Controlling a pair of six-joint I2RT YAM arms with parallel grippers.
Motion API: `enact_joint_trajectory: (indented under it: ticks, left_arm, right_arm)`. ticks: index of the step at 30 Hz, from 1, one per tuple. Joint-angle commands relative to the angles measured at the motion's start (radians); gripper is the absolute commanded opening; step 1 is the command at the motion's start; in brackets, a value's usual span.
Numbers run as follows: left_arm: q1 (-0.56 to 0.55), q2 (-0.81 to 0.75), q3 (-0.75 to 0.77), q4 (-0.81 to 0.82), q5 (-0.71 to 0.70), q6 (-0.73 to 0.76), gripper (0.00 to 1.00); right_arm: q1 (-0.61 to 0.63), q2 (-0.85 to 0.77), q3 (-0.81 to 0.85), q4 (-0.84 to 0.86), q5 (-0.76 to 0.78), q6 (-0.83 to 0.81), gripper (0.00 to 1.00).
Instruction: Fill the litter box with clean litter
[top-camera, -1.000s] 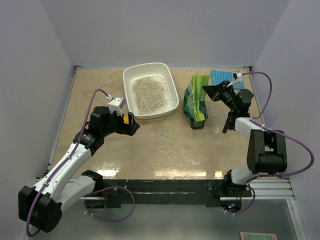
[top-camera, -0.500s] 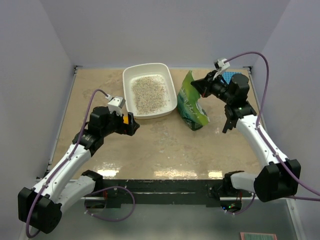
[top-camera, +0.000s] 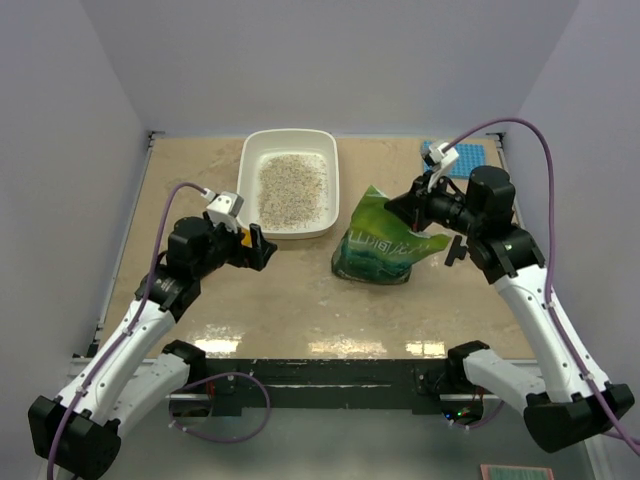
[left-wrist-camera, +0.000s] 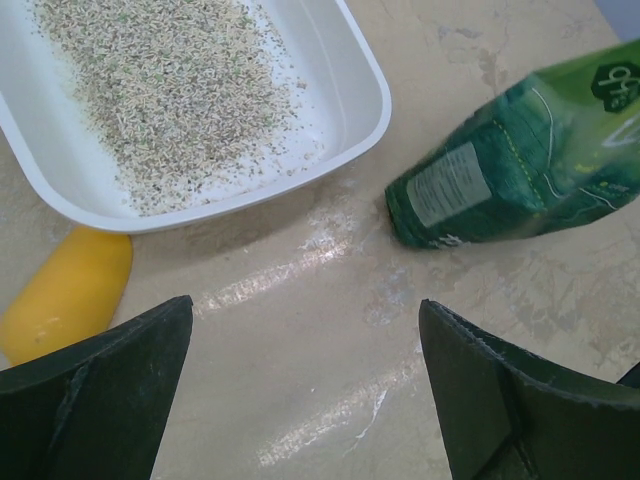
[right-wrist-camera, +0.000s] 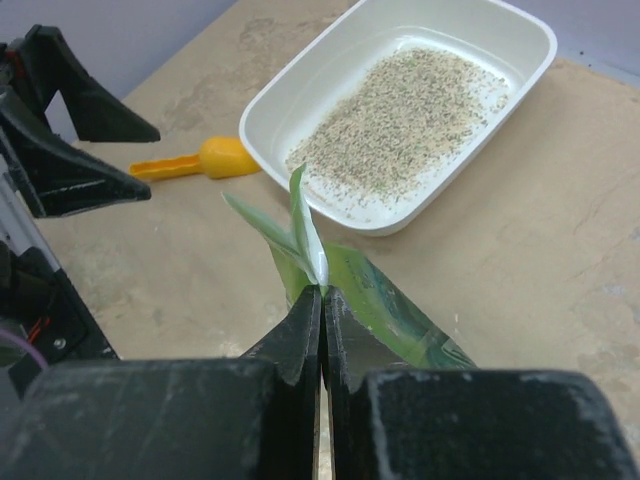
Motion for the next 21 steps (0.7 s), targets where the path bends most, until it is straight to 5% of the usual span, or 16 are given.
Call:
enact_joint_trajectory:
  ticks: [1,7,17,21]
  left_arm:
    - [0.007,-0.016,0.001,0.048,0.018,0.013,1.00]
    - [0.007,-0.005,0.011,0.050,0.058,0.024,1.00]
    - [0.007,-0.038,0.001,0.107,0.204,0.048,1.00]
    - [0.005,-0.085,-0.002,0.104,0.224,0.059,1.00]
  right_arm:
    - [0.007,-0.130,0.077,0.120,-0.060,0.024,0.00]
    - [0.053,-0.142,0.065,0.183,-0.100,0.109,0.00]
    - [0.456,0.036,0.189,0.203,0.178,0.091,0.00]
    - [0.495,0.105,0.217,0.247,0.183,0.085,0.00]
